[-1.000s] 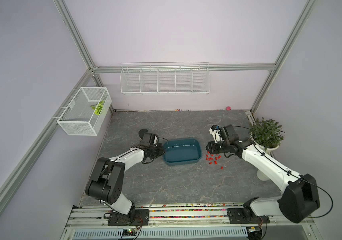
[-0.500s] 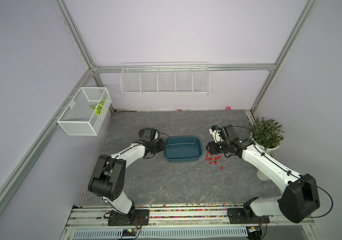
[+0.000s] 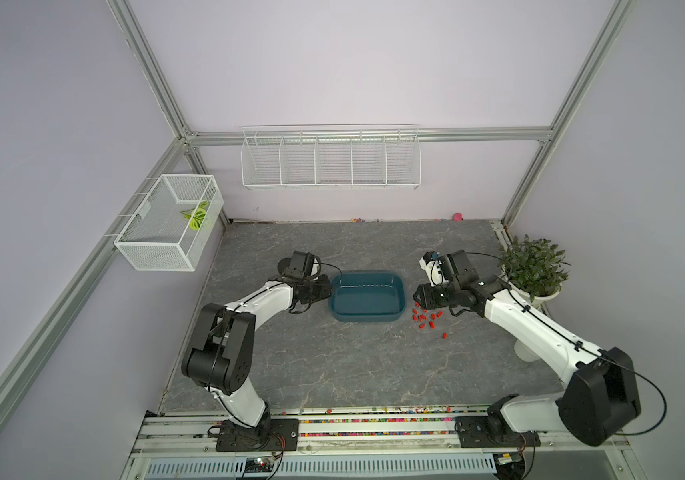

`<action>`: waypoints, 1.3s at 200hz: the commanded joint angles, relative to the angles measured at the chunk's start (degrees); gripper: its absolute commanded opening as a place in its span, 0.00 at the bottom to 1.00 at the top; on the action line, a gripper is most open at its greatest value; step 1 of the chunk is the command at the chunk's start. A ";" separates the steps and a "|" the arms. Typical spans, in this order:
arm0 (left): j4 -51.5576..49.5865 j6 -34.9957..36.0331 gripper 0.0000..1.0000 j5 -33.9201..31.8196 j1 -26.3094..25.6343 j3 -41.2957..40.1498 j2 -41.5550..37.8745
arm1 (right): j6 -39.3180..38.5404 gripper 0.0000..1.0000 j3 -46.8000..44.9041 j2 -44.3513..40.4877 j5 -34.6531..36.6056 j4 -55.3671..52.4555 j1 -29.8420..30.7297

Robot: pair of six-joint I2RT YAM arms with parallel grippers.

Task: Take the screw protection sleeves out of the storage box
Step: Adjust the storage box at the center of the board, then reset both arms

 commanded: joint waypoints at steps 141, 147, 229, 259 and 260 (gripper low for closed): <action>5.28 15.56 0.79 -40.27 -0.24 -6.05 -16.95 | -3.19 0.99 -0.18 -10.60 12.18 -1.69 -11.25; 5.80 16.64 0.79 -41.42 -0.30 -6.42 -17.01 | -4.97 0.99 -0.98 -10.74 12.15 -0.48 -12.08; 39.95 29.17 1.00 -41.26 8.23 -30.09 -25.04 | -14.46 0.99 -21.74 -14.52 19.09 28.51 -15.16; 56.59 30.95 1.00 -38.35 9.83 -39.17 -23.54 | -17.22 0.99 -26.33 -12.97 19.14 37.10 -15.64; 57.10 30.91 1.00 -38.03 9.98 -39.40 -23.36 | -17.26 0.99 -26.48 -12.90 19.12 37.25 -15.65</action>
